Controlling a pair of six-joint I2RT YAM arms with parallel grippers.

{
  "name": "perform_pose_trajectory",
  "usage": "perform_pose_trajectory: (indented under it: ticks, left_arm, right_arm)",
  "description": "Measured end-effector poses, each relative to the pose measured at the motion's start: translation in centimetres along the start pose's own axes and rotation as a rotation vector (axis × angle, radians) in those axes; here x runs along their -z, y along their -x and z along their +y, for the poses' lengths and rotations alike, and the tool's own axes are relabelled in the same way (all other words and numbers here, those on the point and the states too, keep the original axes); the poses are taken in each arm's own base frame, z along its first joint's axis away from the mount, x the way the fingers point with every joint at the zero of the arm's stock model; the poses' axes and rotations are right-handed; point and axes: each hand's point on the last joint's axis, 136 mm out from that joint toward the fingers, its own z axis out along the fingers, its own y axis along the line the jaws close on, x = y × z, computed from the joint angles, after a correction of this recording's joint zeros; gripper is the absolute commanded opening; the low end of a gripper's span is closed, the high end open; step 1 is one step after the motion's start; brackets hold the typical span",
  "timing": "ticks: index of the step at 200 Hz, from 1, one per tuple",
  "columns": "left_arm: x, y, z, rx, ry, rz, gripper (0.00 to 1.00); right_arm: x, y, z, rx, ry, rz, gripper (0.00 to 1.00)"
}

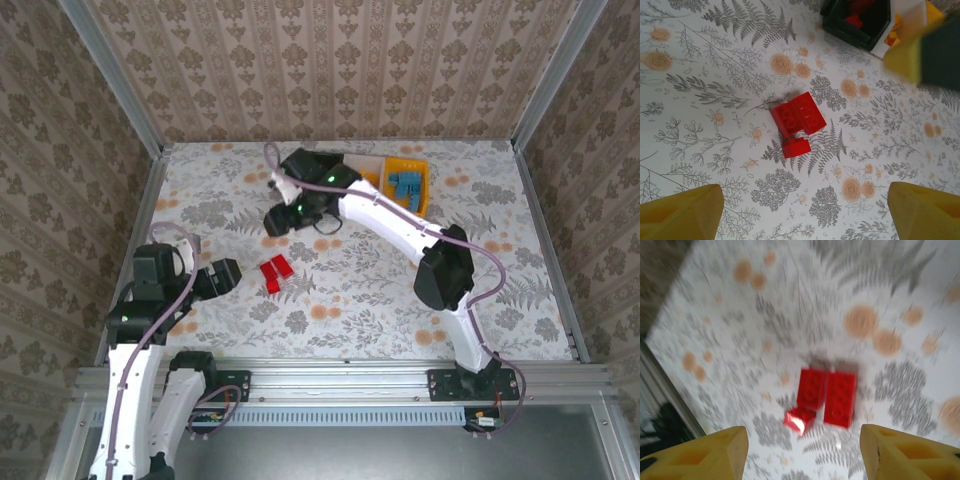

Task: Sort the legos into containers by color

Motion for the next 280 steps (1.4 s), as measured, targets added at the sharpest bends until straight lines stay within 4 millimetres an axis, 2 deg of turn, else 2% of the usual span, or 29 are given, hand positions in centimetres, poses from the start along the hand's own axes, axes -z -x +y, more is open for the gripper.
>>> perform_pose_trajectory:
  ticks: [16,37,69,122,152,208,280]
  left_arm:
    - [0.3,0.1,0.0,-0.003,0.0,-0.018,0.86]
    - [0.4,0.1,0.0,-0.004,0.001,-0.022,0.87]
    - [0.4,0.1,0.0,-0.004,0.001,-0.022,0.87]
    - [0.4,0.1,0.0,-0.004,0.0,-0.022,0.87]
    - [0.4,0.2,0.1,0.003,0.004,-0.025,0.87]
    - [0.4,0.3,0.1,0.007,0.001,-0.027,0.87]
    - [0.4,0.2,0.1,0.008,-0.001,-0.026,0.87]
  right_arm:
    - [-2.0,-2.9,0.6,0.031,-0.021,0.087,0.62]
    - [-3.8,-4.7,1.4,0.057,-0.033,0.137,0.62]
    - [-5.5,-5.6,1.1,0.072,-0.07,0.162,0.61]
    - [-8.8,-7.0,-2.2,0.065,-0.189,0.21,0.59]
    - [-9.8,-6.9,-2.6,0.069,-0.212,0.215,0.57]
    - [-10.4,-4.9,-2.6,0.08,-0.233,0.172,0.53]
    - [-12.0,-6.0,-4.2,0.092,-0.284,0.221,0.52]
